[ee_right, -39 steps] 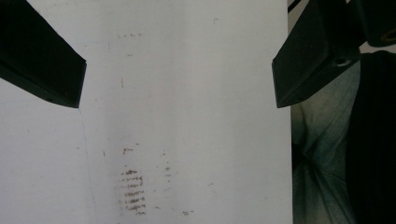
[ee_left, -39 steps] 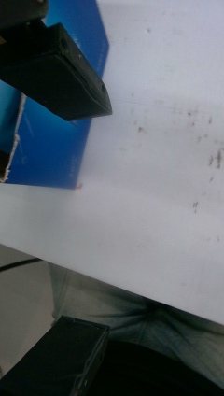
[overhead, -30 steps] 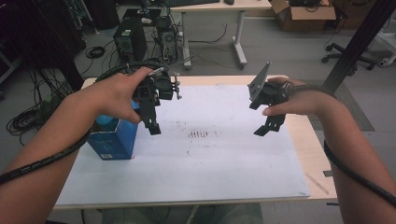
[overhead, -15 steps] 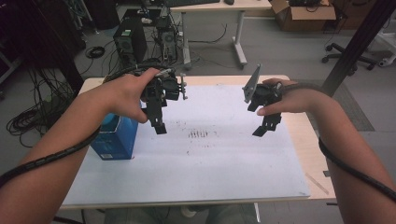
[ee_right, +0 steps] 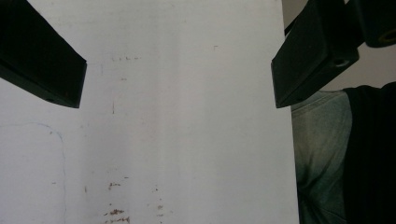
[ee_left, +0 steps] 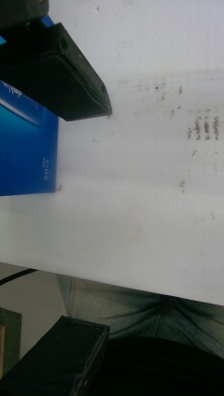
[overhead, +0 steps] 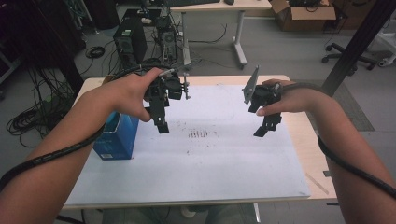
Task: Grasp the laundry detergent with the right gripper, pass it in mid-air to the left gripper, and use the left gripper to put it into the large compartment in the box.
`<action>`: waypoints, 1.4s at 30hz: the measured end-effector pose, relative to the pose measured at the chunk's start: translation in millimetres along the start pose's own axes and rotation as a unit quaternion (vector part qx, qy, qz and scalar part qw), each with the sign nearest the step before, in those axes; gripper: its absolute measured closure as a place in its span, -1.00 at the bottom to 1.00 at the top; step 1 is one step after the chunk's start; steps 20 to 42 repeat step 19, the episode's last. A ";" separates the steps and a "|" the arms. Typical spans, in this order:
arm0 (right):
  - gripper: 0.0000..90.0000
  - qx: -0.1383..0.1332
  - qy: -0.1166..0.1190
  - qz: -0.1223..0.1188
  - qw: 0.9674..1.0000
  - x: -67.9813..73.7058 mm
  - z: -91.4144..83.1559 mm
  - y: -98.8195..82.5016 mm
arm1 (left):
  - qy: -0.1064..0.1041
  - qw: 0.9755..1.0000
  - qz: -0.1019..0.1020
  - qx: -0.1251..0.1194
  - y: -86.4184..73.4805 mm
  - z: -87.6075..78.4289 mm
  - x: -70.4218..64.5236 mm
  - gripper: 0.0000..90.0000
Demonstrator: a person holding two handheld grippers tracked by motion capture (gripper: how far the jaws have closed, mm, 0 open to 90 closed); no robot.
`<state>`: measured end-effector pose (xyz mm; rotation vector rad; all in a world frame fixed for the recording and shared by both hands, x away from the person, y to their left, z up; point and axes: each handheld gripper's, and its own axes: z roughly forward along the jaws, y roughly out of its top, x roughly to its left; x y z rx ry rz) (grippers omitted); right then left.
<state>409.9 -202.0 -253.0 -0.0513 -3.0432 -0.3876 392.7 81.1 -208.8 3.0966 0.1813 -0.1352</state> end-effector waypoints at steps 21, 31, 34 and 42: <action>-0.93 -0.014 -0.001 -0.004 1.000 0.1 -1.8 4.2 | -0.004 1.000 -0.003 -0.009 -1.9 3.3 5.0 -1.00; -0.93 -0.014 -0.001 -0.004 1.000 0.1 -1.8 4.2 | -0.004 1.000 -0.003 -0.009 -1.9 3.3 5.0 -1.00; -0.93 -0.014 -0.001 -0.004 1.000 0.1 -1.8 4.2 | -0.004 1.000 -0.003 -0.009 -1.9 3.3 5.0 -1.00; -0.93 -0.014 -0.001 -0.004 1.000 0.1 -1.8 4.2 | -0.004 1.000 -0.003 -0.009 -1.9 3.3 5.0 -1.00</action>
